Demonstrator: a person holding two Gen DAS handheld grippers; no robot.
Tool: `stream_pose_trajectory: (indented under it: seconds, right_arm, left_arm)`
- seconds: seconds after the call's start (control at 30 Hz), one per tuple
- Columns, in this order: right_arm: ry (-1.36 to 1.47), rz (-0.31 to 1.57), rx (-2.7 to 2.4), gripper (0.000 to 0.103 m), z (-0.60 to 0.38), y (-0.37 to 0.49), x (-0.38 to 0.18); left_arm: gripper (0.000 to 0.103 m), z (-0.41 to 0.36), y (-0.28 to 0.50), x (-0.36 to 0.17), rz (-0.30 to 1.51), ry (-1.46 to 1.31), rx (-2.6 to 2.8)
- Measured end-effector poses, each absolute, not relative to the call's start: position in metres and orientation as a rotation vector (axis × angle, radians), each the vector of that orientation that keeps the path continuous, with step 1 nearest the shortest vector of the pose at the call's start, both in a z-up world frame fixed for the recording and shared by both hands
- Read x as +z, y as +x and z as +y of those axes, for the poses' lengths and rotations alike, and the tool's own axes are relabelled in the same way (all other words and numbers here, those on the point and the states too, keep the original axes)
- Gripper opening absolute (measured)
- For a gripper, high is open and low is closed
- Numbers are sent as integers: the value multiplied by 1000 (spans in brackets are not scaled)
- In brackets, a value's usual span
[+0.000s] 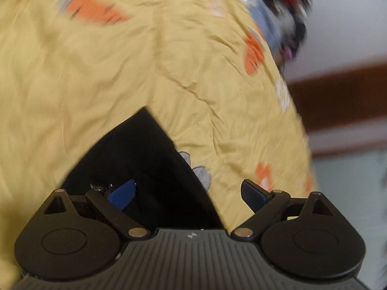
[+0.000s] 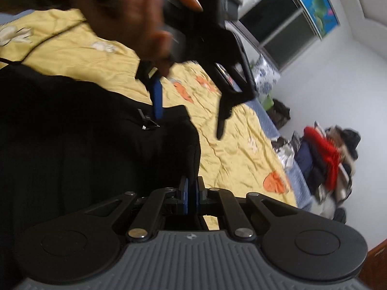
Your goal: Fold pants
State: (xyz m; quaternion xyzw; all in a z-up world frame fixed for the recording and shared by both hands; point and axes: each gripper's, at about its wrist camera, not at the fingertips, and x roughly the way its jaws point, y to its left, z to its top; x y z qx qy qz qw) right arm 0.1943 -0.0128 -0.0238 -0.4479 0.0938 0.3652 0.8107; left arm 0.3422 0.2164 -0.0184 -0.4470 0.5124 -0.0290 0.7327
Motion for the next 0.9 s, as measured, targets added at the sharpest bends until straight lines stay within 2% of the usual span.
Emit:
stream_pose_trajectory:
  seconds: [0.03, 0.07, 0.1, 0.17, 0.23, 0.27, 0.33, 0.6, 0.9]
  right_arm:
    - [-960, 204, 780, 6, -13, 192, -24]
    - [-967, 201, 773, 6, -12, 190, -24]
    - [-979, 189, 761, 6, -12, 187, -25]
    - [-989, 187, 755, 6, -11, 184, -23]
    - [-981, 190, 751, 6, -11, 179, -20]
    - [-975, 196, 747, 6, -11, 177, -18]
    - [-943, 216, 748, 6, -11, 173, -13]
    - [-741, 325, 827, 6, -18, 112, 5]
    - [-708, 453, 934, 6, -1, 52, -32]
  left_arm:
    - [91, 221, 342, -26, 1130, -1055, -75]
    - [81, 224, 341, -30, 1136, -1086, -91]
    - [75, 224, 341, -32, 1147, -1082, -96]
    - [52, 221, 340, -28, 1154, -1032, -117]
    - [34, 218, 332, -19, 1140, -982, -121]
    - [19, 218, 327, -14, 1121, -967, -126]
    - [7, 215, 311, 0, 1061, -918, -131]
    - [6, 199, 193, 59, 894, -551, -202]
    - [5, 221, 91, -4, 1030, -534, -116]
